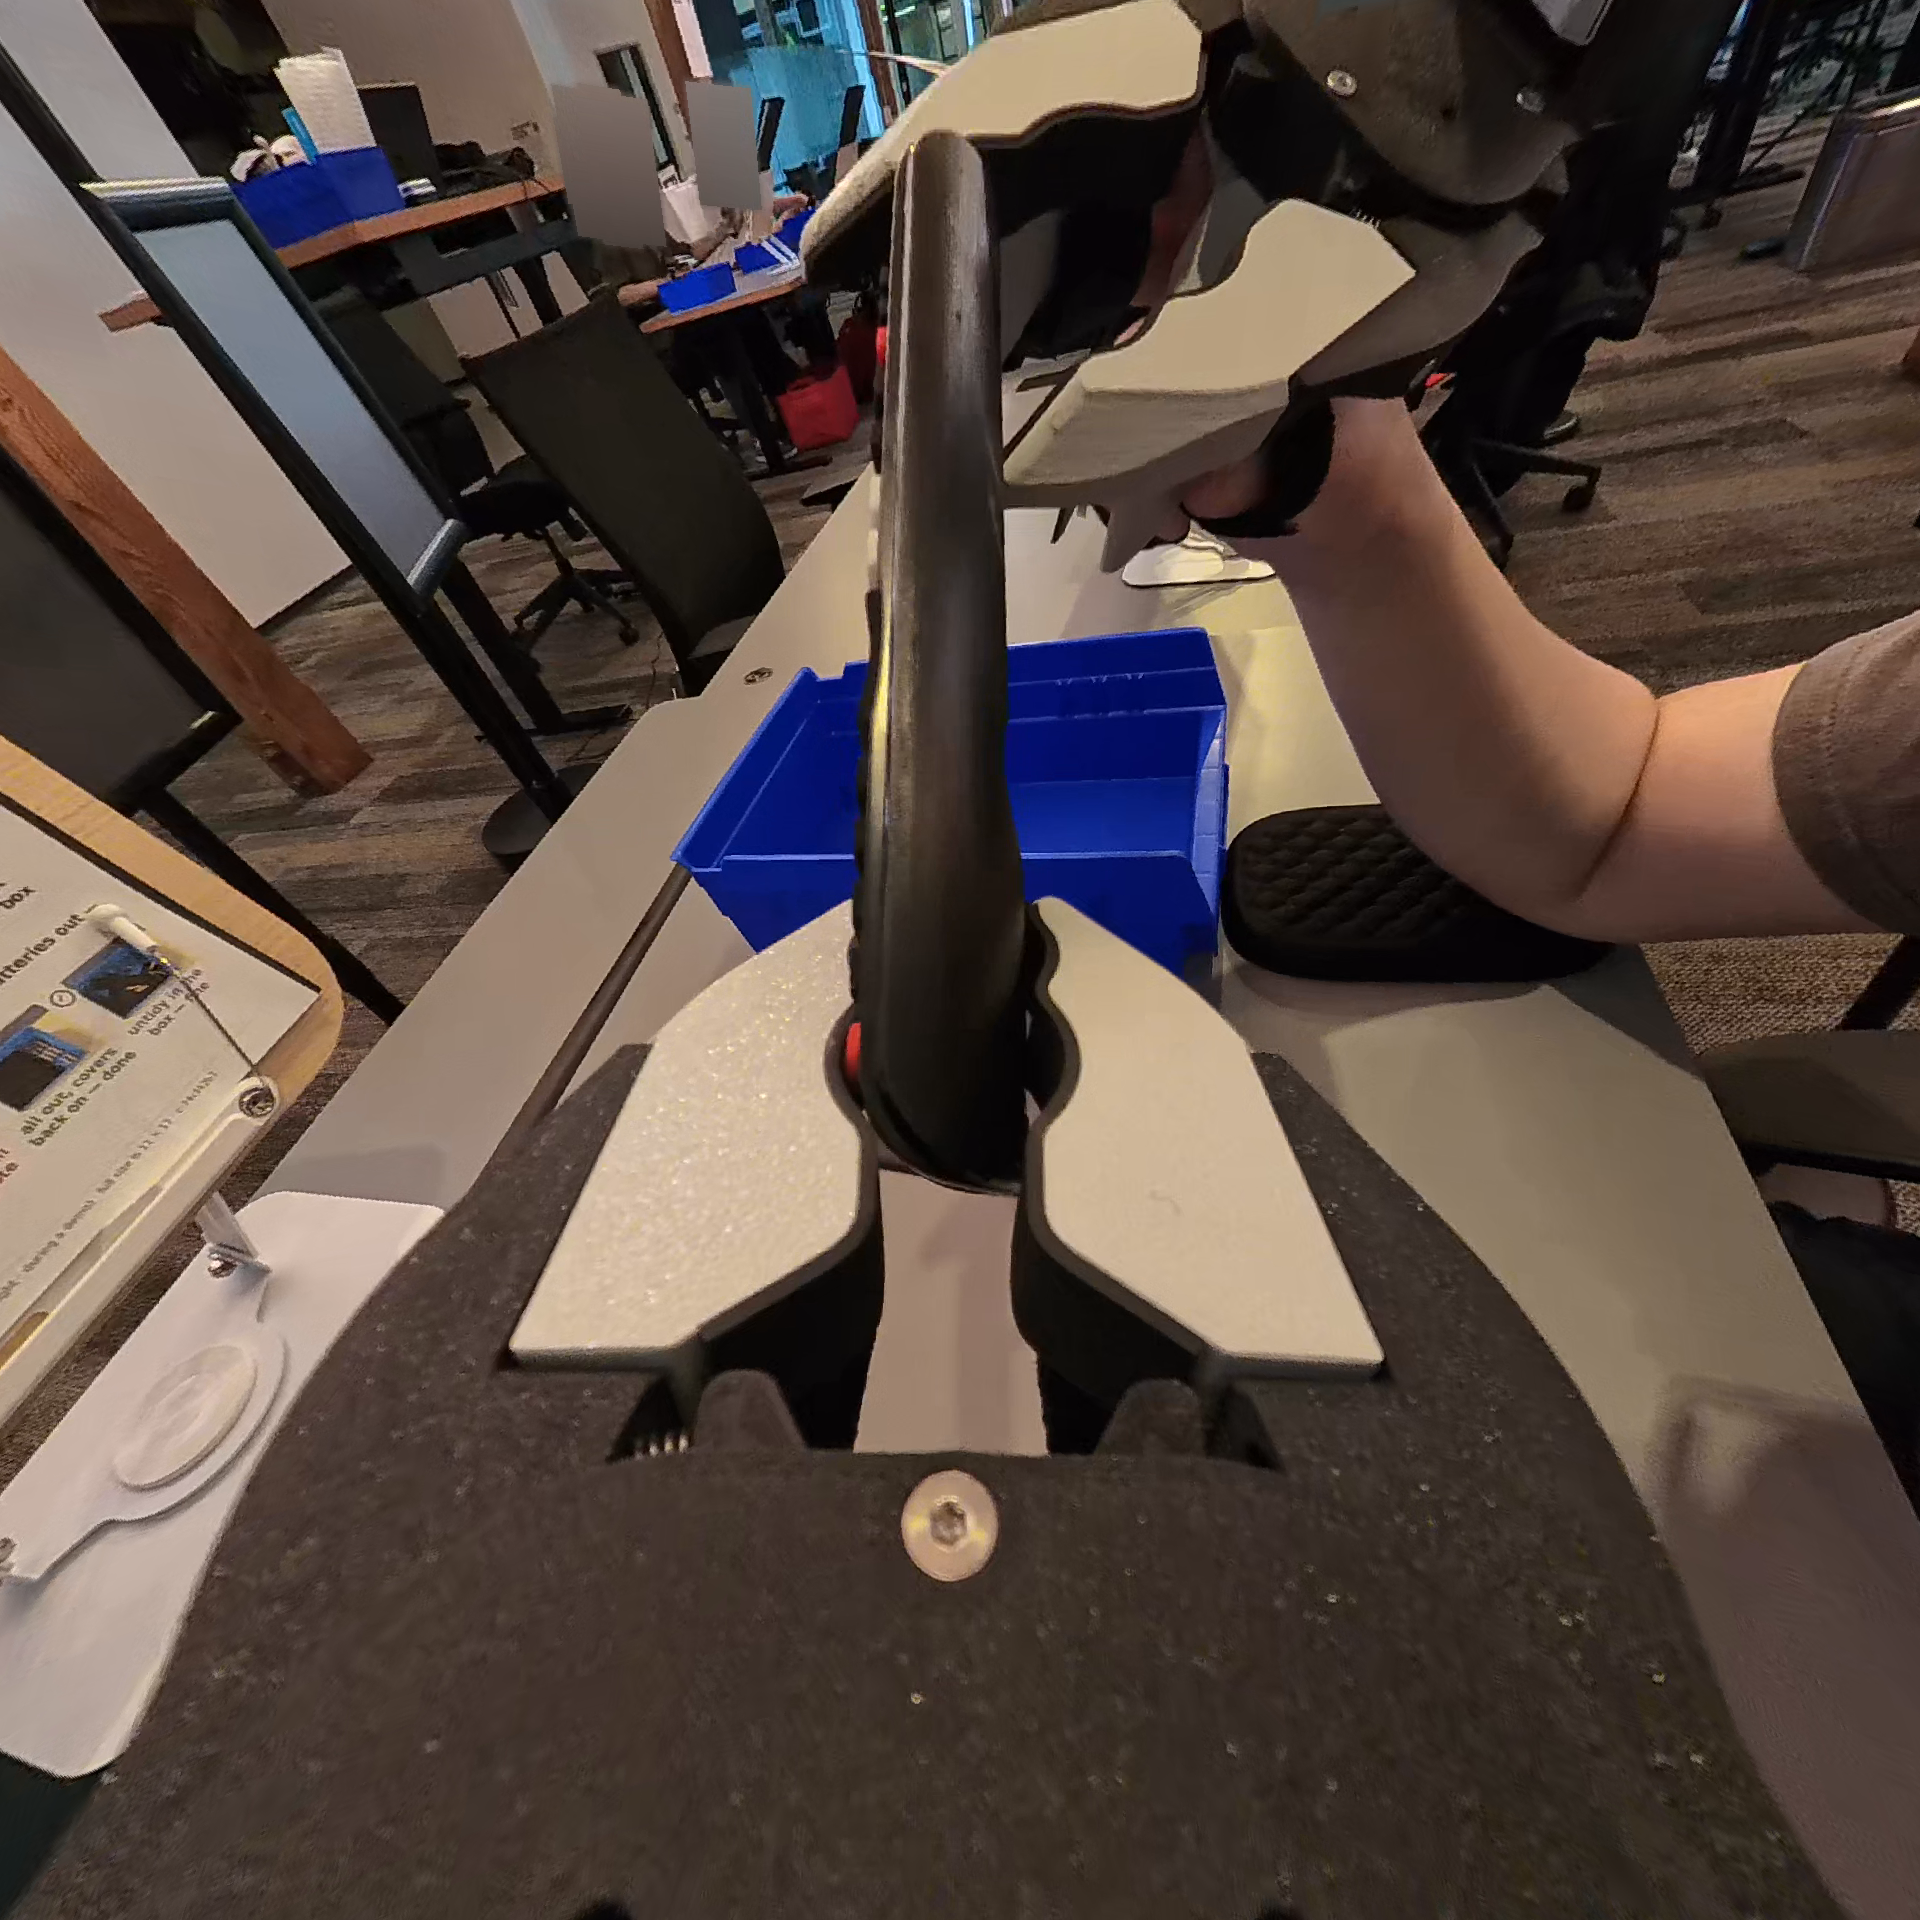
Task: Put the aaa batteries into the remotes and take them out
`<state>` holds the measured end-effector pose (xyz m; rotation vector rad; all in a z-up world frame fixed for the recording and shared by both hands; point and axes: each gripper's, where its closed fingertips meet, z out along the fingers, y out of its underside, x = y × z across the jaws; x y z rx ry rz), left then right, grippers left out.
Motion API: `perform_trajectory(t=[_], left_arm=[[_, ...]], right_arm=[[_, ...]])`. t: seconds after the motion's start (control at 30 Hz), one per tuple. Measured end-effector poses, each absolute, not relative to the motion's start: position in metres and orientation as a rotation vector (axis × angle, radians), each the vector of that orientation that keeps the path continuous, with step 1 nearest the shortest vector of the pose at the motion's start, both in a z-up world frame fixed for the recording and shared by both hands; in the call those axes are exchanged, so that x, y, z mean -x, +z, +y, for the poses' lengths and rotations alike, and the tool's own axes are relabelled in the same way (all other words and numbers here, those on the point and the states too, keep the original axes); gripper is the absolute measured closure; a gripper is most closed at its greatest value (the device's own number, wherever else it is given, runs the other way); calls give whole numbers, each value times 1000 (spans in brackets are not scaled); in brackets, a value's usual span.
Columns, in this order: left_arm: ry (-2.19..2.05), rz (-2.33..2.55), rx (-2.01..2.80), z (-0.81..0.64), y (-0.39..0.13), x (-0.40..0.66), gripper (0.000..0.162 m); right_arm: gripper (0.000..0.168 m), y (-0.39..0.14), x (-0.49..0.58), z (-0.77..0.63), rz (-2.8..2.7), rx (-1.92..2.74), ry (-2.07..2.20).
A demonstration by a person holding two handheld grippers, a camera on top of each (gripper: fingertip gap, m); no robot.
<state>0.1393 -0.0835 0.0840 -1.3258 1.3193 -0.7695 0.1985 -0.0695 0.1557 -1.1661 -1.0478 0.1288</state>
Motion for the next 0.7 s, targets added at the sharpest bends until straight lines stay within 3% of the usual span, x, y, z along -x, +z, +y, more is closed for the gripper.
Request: perform_trajectory(t=[0.7], left_arm=[[-827,1324,1347,-81,87,-129,138]], right_arm=[[129,156,-195,-77,-1069,1180,265]])
